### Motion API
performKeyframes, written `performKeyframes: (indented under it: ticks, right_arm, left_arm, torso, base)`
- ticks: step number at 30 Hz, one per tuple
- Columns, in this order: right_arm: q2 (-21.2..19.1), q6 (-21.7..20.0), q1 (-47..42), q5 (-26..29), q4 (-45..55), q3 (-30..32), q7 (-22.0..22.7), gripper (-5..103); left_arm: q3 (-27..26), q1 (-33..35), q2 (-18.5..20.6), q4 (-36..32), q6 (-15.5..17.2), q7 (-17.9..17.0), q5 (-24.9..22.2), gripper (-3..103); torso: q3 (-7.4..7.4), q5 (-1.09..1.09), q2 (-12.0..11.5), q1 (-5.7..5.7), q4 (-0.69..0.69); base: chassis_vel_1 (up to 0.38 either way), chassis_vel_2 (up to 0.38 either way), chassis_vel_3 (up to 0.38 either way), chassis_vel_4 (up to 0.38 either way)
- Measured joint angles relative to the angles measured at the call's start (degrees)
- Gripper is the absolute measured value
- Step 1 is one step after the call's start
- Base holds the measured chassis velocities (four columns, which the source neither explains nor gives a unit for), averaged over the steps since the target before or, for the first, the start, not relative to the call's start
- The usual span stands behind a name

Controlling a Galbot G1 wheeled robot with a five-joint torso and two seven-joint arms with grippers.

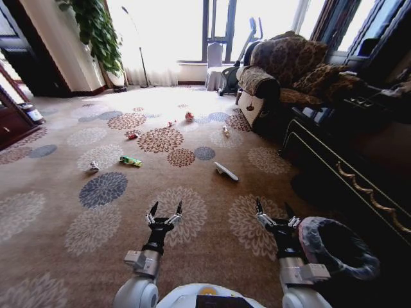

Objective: Pick up the trash from the ground and place it into the trash bin.

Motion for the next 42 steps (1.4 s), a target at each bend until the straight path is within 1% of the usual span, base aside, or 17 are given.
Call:
performKeyframes:
  ticks: [8, 12, 15, 21, 25, 28, 33, 37, 42]
  right_arm:
    - [-0.2, 2.03, 0.05, 0.55, -1.12, -0.52, 0.0, 100]
    - [-0.27, 2.39, 0.33, 0.39, -1.48, -0.7, 0.0, 100]
    - [-0.41, 2.44, 0.41, 0.35, -1.48, -0.78, 0.0, 100]
    - [-1.46, 1.11, -0.35, -0.09, -0.45, -0.18, 0.0, 100]
    - [-2.66, 0.33, -0.82, -0.03, -0.36, 0.15, 0.0, 100]
    - [-3.21, -0.06, -0.78, 0.03, -0.71, 0.16, 0.0, 100]
    - [-2.8, -0.01, -0.84, -0.34, -0.77, -0.08, 0.0, 100]
    - [-2.4, 0.57, -2.1, -1.38, 2.37, 0.3, 0.0, 100]
    - [-2.63, 2.05, -2.37, -0.33, 2.8, 0.93, 0.0, 100]
  left_arm:
    - [-1.43, 0.23, -0.91, 0.63, -0.31, 0.02, -0.28, 100]
    - [-1.38, 0.49, -1.15, 0.52, -0.5, 0.06, 0.01, 100]
    - [-1.3, 0.47, -1.46, 0.48, -0.55, 0.08, 0.24, 100]
    - [-1.68, 0.21, -2.43, 0.55, -1.15, 0.12, 0.36, 100]
    - [-1.78, 0.41, -2.88, 2.19, -2.35, 0.12, 0.34, 100]
    - [-1.27, 0.8, -3.05, 3.92, -3.84, 0.06, 1.25, 100]
    - [-1.49, 0.5, -3.05, 5.03, -4.19, 0.02, 1.66, 100]
    - [-2.31, -0.85, -2.79, 6.71, -4.11, -0.08, 1.43, 100]
    - [-2.08, -1.12, -2.82, 7.01, -4.04, -0.1, 1.4, 100]
  torso:
    - [0.0, 0.0, 0.0, 0.0, 0.0]
    - [0.0, 0.0, 0.0, 0.0, 0.0]
    - [0.0, 0.0, 0.0, 0.0, 0.0]
    - [0.0, 0.0, 0.0, 0.0, 0.0]
    - [0.0, 0.0, 0.0, 0.0, 0.0]
    - [0.0, 0.0, 0.0, 0.0, 0.0]
    - [0.0, 0.0, 0.0, 0.0, 0.0]
    - [0.0, -0.02, 0.0, 0.0, -0.01]
    - [0.0, -0.02, 0.0, 0.0, 0.0]
  base:
    - [0.0, 0.0, 0.0, 0.0]
    - [0.0, 0.0, 0.0, 0.0]
    - [0.0, 0.0, 0.0, 0.0]
    - [0.0, 0.0, 0.0, 0.0]
    - [0.0, 0.0, 0.0, 0.0]
    - [0.0, 0.0, 0.0, 0.0]
    - [0.0, 0.0, 0.0, 0.0]
    - [-0.083, -0.075, 0.076, 0.066]
    - [-0.144, -0.143, 0.128, 0.157]
